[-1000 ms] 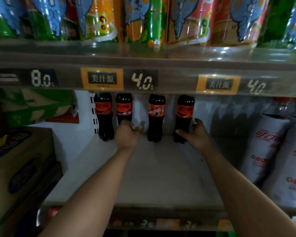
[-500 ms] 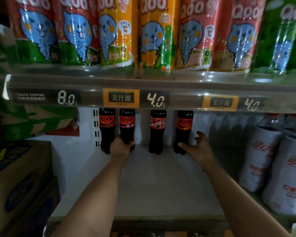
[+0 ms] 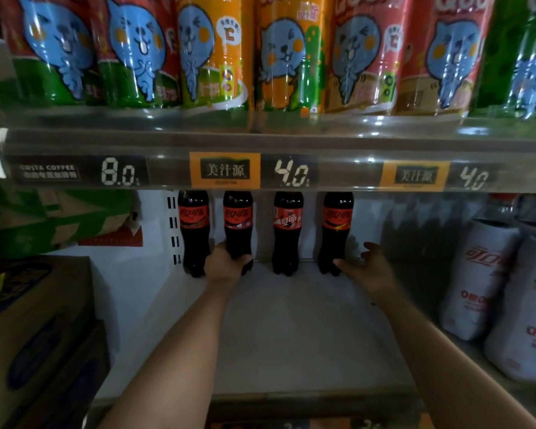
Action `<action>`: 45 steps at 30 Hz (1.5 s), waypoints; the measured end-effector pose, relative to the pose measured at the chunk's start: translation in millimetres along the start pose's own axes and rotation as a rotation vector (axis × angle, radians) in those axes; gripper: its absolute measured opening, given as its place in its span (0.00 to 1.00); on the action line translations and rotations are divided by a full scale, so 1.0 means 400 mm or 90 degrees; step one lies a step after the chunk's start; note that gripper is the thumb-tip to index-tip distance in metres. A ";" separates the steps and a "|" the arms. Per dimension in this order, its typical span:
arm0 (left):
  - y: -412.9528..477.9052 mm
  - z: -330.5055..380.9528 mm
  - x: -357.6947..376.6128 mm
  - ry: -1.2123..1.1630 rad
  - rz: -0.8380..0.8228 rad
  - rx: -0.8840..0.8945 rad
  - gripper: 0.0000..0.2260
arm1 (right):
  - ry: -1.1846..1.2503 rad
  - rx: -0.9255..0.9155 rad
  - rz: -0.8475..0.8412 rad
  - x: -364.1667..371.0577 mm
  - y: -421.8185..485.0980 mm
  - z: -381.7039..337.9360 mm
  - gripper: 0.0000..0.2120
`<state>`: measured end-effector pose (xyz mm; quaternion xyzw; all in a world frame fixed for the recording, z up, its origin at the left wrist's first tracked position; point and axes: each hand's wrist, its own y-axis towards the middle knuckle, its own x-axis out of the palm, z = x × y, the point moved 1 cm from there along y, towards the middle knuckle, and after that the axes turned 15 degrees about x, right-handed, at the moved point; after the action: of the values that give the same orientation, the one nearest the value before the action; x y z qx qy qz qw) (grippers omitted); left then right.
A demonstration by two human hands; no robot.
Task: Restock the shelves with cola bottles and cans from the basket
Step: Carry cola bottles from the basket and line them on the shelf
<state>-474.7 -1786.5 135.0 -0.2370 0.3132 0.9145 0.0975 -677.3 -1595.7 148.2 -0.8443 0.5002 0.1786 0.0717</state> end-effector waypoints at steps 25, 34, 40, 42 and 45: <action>-0.295 0.198 -0.186 -0.280 0.042 0.035 0.11 | 0.126 -0.028 -0.139 0.022 -0.306 -0.049 0.06; -0.613 0.286 -0.374 -0.365 0.058 0.080 0.01 | 0.124 -0.091 -0.083 -0.084 -0.702 -0.011 0.12; -0.913 0.293 -0.508 -0.404 -0.022 0.039 0.05 | 0.176 -0.023 -0.086 -0.149 -1.039 0.073 0.13; -1.002 0.298 -0.560 -0.406 -0.040 0.028 0.05 | 0.190 -0.007 -0.095 -0.174 -1.142 0.094 0.12; -1.139 0.311 -0.630 -0.430 -0.067 -0.005 0.06 | 0.208 0.008 -0.099 -0.224 -1.287 0.129 0.10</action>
<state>-153.2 -1359.5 105.5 0.0628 0.2469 0.9364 0.2414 -280.2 -1255.2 104.2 -0.8976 0.4398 0.0295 0.0084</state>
